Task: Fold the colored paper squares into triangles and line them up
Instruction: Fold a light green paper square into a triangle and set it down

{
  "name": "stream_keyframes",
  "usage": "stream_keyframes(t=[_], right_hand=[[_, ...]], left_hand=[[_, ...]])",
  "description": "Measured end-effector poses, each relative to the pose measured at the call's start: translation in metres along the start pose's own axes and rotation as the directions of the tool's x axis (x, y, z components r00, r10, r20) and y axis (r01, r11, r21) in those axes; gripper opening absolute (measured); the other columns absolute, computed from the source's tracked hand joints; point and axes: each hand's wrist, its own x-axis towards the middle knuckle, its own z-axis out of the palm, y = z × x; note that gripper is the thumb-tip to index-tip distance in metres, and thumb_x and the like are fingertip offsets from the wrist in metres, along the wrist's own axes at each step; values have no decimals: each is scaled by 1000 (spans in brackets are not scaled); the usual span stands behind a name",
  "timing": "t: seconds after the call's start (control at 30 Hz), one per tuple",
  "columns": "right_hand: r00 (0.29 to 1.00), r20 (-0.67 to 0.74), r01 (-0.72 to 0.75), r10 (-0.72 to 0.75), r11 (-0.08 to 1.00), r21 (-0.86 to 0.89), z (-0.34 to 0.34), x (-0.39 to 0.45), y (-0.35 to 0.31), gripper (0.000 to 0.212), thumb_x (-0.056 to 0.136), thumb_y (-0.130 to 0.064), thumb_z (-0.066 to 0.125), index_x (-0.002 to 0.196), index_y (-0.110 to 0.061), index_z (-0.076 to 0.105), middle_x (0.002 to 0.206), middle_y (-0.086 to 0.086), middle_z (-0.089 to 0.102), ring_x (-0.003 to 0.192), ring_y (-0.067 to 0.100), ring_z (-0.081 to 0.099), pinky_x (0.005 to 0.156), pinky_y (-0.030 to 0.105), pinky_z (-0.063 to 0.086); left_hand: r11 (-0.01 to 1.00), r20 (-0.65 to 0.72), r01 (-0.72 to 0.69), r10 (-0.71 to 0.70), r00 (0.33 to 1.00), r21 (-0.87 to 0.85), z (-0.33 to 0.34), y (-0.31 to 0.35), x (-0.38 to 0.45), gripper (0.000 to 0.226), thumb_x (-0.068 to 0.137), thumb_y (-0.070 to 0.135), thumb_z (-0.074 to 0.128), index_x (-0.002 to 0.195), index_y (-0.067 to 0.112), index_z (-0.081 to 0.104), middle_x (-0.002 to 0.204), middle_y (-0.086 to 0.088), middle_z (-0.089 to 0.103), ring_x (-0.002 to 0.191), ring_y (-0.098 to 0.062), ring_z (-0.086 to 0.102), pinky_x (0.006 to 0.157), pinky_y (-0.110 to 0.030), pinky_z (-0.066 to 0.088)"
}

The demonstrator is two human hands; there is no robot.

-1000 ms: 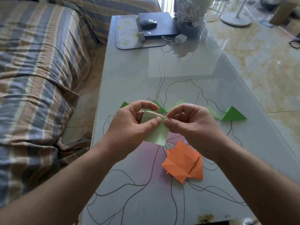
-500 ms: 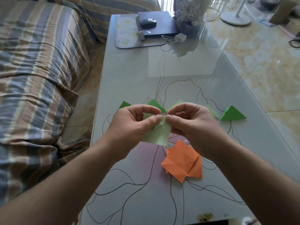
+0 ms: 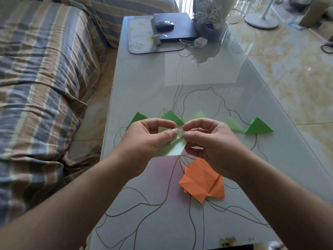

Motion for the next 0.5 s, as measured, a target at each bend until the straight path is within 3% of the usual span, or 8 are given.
stream_keyframes(t=[0.1,0.27,0.4,0.5], right_hand=[[1000,-20,-11,10,1000,-9,1,1,1,20,86,8,73,86,-12,74,86,14,68,86,34,65,99,60,52],[1000,-15,5,-5,1000,-1,1,0,1,22,82,7,76,83,-15,78,87,16,68,89,37,65,104,66,46],[1000,-17,-15,16,999,29,2,0,1,17,73,-6,80,89,-11,75,96,21,70,91,35,67,105,63,47],[999,-17,-38,39,997,61,2,1,1,22,69,-12,80,90,-9,74,93,19,72,88,31,69,96,53,53]], left_hand=[[992,2,-69,69,998,108,2,0,-4,15,86,11,78,101,10,77,95,-15,79,86,-28,76,72,-36,62],[995,7,-56,55,998,79,1,0,-4,12,90,6,75,101,9,76,96,-17,78,85,-27,76,74,-37,62],[996,-2,-51,52,999,69,1,0,-3,12,91,5,73,103,7,76,95,-16,79,83,-23,75,73,-31,62],[996,-13,-53,54,998,76,1,-1,-2,11,91,7,73,102,9,76,94,-14,79,83,-21,75,74,-31,62]])
